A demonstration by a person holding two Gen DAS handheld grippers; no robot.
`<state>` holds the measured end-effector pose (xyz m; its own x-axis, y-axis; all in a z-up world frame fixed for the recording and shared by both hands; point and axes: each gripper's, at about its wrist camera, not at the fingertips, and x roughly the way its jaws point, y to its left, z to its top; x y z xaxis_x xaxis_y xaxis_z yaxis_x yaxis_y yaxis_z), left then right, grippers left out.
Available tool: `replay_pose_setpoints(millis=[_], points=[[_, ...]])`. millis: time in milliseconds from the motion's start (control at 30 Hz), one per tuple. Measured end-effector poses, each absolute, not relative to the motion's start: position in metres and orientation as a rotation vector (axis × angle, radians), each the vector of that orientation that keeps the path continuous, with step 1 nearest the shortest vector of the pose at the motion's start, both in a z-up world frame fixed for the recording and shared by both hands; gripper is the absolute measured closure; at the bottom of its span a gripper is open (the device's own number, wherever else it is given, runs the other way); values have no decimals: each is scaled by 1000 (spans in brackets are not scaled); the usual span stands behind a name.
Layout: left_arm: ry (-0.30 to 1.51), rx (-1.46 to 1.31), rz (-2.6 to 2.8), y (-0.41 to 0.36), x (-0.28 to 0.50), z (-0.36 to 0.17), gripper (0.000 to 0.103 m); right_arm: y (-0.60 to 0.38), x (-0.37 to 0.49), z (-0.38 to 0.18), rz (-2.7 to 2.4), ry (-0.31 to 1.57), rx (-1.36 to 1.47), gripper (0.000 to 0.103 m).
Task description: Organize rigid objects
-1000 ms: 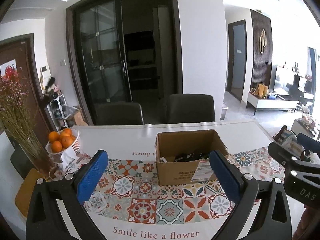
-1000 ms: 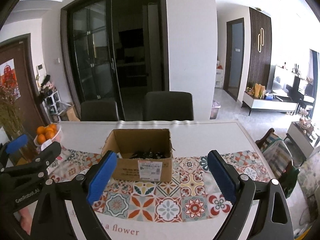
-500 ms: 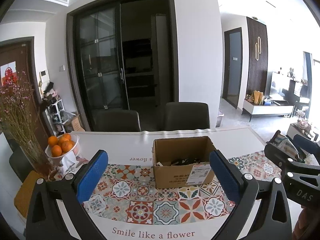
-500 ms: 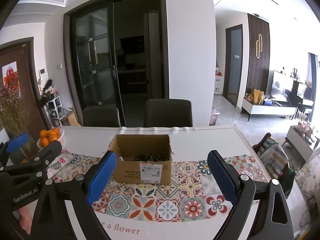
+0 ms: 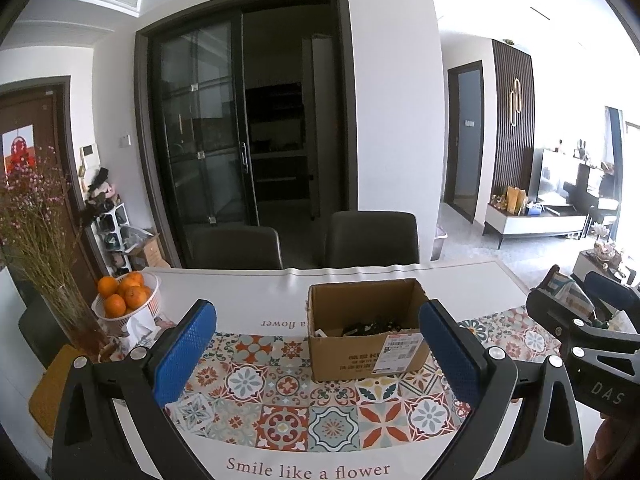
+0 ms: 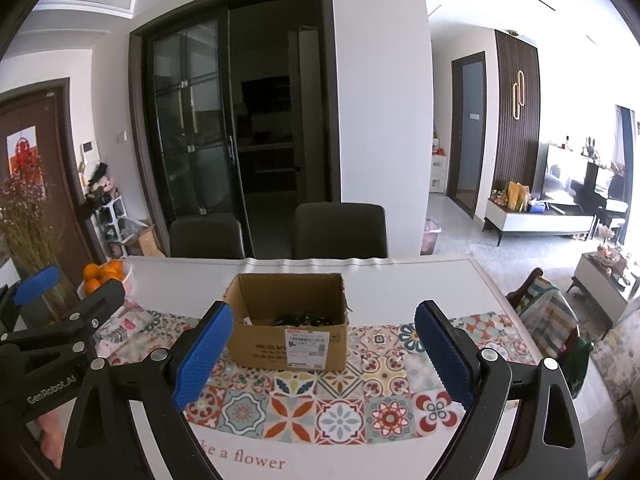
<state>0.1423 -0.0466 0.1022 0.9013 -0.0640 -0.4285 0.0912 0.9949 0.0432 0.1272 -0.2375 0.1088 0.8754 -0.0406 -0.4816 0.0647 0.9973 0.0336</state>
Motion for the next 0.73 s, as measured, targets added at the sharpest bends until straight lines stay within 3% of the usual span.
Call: replay_pose_setpoints(millis=[733], points=[[457, 45, -87, -43, 137, 104, 0, -235, 129, 110, -53, 500, 50, 10]])
